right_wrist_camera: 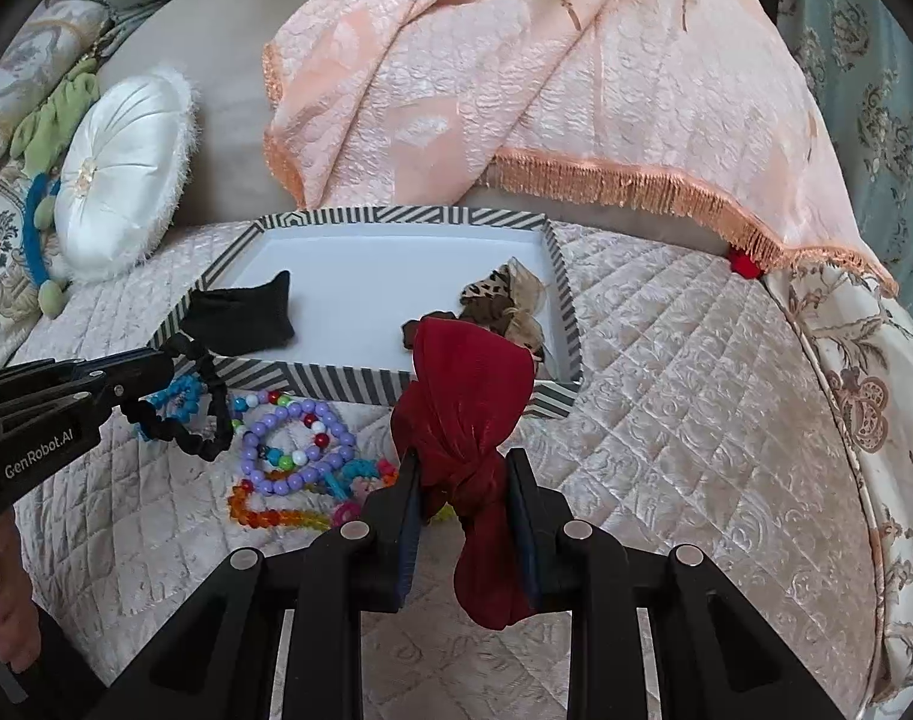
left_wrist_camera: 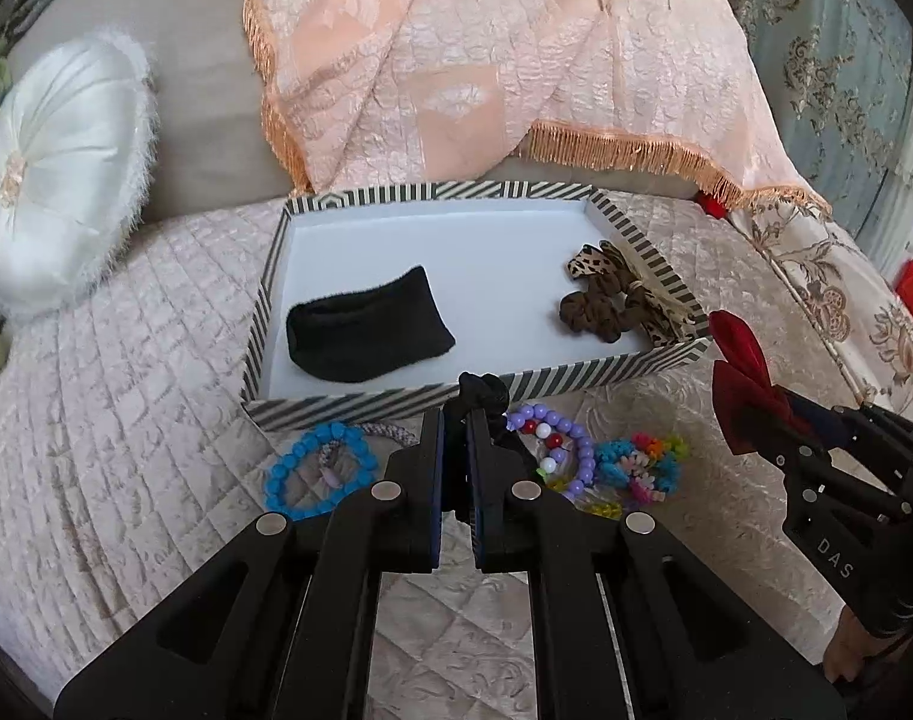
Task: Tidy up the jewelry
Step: 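Carry the red bow and black bracelet over the white box with both tools, then lower the red bow and black bracelet into the box and open both tools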
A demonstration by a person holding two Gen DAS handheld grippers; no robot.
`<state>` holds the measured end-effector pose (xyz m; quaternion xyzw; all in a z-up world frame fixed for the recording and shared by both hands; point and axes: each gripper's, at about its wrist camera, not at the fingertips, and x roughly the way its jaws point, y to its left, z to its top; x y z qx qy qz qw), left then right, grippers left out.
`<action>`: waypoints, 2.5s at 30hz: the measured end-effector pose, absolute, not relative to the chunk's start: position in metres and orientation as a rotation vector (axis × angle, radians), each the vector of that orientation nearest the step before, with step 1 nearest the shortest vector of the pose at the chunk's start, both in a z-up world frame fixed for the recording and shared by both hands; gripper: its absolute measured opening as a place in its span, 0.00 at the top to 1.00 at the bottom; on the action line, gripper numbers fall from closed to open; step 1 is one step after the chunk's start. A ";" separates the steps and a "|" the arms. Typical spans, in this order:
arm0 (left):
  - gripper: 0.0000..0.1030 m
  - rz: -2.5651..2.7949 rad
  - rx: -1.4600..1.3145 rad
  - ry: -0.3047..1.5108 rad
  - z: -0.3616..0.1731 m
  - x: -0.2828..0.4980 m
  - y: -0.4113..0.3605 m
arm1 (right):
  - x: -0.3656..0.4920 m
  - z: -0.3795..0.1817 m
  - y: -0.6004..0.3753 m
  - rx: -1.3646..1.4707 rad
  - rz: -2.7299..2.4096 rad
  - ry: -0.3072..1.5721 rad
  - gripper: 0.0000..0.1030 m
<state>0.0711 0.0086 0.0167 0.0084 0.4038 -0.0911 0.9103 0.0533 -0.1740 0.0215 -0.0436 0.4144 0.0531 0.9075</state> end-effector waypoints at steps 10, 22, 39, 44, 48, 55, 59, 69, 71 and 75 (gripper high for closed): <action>0.95 -0.124 0.104 0.779 0.022 0.066 0.009 | 0.057 0.023 -0.168 -0.053 0.128 0.835 0.77; 0.95 -0.122 0.061 0.819 0.018 0.070 0.016 | 0.063 0.016 -0.174 0.059 0.141 0.875 0.77; 0.95 -0.167 -0.039 0.779 0.041 0.173 0.018 | 0.140 0.043 -0.186 0.110 0.097 0.832 0.77; 0.95 -0.149 -0.094 0.793 0.027 0.206 0.034 | 0.181 0.007 -0.167 0.027 0.117 0.874 0.77; 0.95 -0.132 -0.181 0.771 0.022 0.227 0.055 | 0.207 -0.002 -0.163 0.071 0.143 0.880 0.77; 0.95 -0.038 -0.135 0.856 -0.011 0.245 0.060 | 0.226 -0.026 -0.145 0.098 0.192 0.922 0.77; 0.92 0.031 -0.060 0.875 -0.019 0.243 0.057 | 0.232 -0.042 -0.141 0.064 0.177 0.982 0.60; 0.51 0.054 -0.022 0.851 -0.003 0.231 0.055 | 0.219 -0.017 -0.155 0.091 0.182 0.911 0.53; 0.51 0.041 -0.030 0.838 0.006 0.227 0.056 | 0.215 -0.007 -0.155 0.092 0.184 0.889 0.53; 0.51 0.028 -0.017 0.827 0.020 0.216 0.059 | 0.202 0.012 -0.160 0.076 0.174 0.853 0.53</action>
